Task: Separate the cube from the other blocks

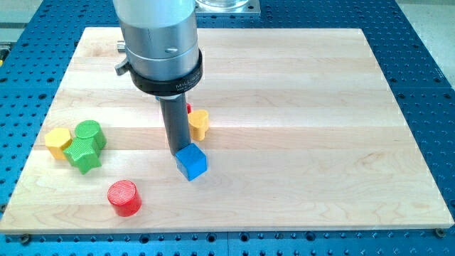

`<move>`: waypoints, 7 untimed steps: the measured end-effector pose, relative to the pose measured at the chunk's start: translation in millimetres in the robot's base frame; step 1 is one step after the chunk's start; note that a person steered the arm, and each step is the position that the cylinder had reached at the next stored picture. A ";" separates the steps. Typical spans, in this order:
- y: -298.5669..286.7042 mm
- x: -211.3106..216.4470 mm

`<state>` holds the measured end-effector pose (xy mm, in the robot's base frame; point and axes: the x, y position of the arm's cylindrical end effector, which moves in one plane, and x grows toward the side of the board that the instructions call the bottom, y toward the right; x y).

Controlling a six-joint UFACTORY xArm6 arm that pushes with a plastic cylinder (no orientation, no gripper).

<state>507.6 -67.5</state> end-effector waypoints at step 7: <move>-24.2 -65.4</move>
